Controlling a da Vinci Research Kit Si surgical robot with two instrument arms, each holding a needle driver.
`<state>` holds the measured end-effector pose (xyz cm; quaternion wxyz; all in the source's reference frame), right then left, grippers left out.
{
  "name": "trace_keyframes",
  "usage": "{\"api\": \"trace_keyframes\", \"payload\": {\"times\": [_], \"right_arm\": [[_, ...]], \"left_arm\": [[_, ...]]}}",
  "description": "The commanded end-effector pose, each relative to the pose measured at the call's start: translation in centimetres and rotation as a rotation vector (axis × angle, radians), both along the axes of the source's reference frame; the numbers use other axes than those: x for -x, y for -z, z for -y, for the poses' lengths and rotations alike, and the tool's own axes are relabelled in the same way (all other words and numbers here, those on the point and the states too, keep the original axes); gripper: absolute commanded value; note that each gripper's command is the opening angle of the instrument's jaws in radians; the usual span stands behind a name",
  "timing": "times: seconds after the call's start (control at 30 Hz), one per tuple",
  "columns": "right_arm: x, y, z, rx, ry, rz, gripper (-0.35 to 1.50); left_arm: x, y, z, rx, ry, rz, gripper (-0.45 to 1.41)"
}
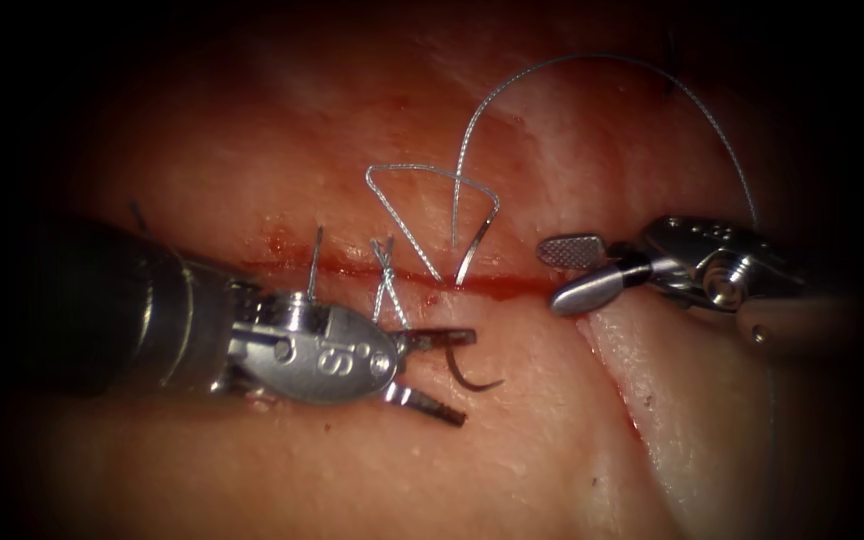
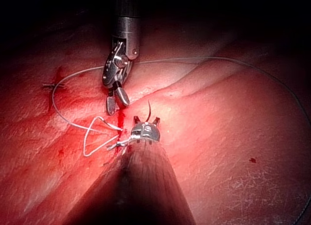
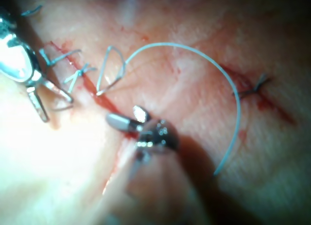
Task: Wound Closure
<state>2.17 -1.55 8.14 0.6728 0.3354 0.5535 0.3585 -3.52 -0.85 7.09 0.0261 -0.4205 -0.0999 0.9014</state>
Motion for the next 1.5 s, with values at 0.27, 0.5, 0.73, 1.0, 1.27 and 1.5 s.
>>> {"api": "trace_keyframes", "payload": {"times": [0.27,0.5,0.73,1.0,1.27,1.5], "right_arm": [[-0.18,-0.02,0.07,-0.002,0.011,-0.003,1.23],[-0.13,-0.01,0.08,-0.003,0.012,-0.008,1.22],[-0.14,0.04,0.08,-0.007,0.011,-0.008,1.22],[-0.16,0.06,0.11,-0.006,0.011,-0.008,1.22],[-0.15,0.07,0.12,-0.007,0.011,-0.008,1.22],[-0.09,0.16,0.09,-0.015,0.015,-0.015,1.2]], "left_arm": [[0.09,-0.22,-0.01,0.009,0.004,-0.005,-0.22],[0.08,-0.05,0.1,-0.039,0.084,-0.032,-0.45],[0.2,0.26,0.2,-0.243,0.198,0.023,-0.45],[0.3,0.54,0.48,-0.488,0.179,0.114,-0.45],[0.34,0.77,0.55,-0.545,0.127,0.158,-0.45],[0.31,1.17,0.32,-0.562,0.147,0.186,-0.45]]}}
